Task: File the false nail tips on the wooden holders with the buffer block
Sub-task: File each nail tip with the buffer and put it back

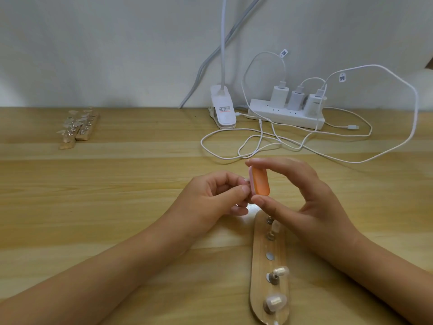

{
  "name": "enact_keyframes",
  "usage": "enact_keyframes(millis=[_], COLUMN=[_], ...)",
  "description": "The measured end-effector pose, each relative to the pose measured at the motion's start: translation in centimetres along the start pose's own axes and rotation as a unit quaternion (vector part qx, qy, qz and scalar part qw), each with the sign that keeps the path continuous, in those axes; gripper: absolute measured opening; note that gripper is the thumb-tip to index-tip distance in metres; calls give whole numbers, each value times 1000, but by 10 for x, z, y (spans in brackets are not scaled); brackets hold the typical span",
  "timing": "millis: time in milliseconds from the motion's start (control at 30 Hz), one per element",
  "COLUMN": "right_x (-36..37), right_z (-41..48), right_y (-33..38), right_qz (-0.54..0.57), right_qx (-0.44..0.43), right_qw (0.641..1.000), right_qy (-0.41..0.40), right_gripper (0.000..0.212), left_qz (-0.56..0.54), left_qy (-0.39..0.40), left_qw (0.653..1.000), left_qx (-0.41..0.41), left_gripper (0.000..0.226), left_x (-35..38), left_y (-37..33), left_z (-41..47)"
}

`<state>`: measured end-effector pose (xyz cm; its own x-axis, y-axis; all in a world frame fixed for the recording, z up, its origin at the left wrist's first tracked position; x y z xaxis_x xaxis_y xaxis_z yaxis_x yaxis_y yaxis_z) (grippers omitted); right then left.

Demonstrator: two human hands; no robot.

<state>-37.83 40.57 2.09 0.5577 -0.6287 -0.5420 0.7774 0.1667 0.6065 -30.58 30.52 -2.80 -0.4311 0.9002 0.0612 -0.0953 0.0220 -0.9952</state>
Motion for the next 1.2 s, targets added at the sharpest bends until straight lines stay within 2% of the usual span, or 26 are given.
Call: enact_keyframes(millis=[133,233,333,433,533,700,867,1000,1133,1200], right_x=[-5,-10,-9,-11,-14,-12,2,-4,3,1], right_z=[0,0,-2,-1,0,0,-3,0,-3,-1], right_y=[-7,-14,-10,-16,-19,-16,9,0,12,4], right_qz=[-15,32,83,107,98,82,1,-2,-31,-20], right_qx=[8,42,40,59,66,44,-44,-14,-61,-34], right_qw=[1000,998,995,991,992,995,999,1000,997,999], right_qy=[-9,-29,-38,-47,-50,-34,15,4,28,24], right_gripper=[46,45,50,56,47,46,51,50,52,51], left_qz=[0,4,0,-5,-5,18,58,77,93,90], left_qy=[-6,-10,-13,-1,1,3,10,4,13,11], left_qw=[1000,1000,1000,1000,1000,999,997,996,994,994], left_qx=[4,9,18,22,23,29,51,53,63,62], left_gripper=[10,10,4,16,12,21,20,16,14,12], left_x=[0,-1,-1,3,3,2,5,3,5,3], left_y=[-1,-2,-4,-6,-5,-4,-8,-6,-6,-6], left_z=[0,-1,-1,-2,-2,-2,-3,-2,-3,-3])
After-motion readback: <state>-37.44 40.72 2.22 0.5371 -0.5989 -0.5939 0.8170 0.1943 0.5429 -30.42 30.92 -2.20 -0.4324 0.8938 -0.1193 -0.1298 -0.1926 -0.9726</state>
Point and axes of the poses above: each hand's wrist, its own z-axis towards the middle knuckle, its own x-axis out of the palm, y = z × x, the point moved 10 cm from there along z, towards the middle knuckle, and after that the axes turned 4 degrees about z, right-handed, at the moved point
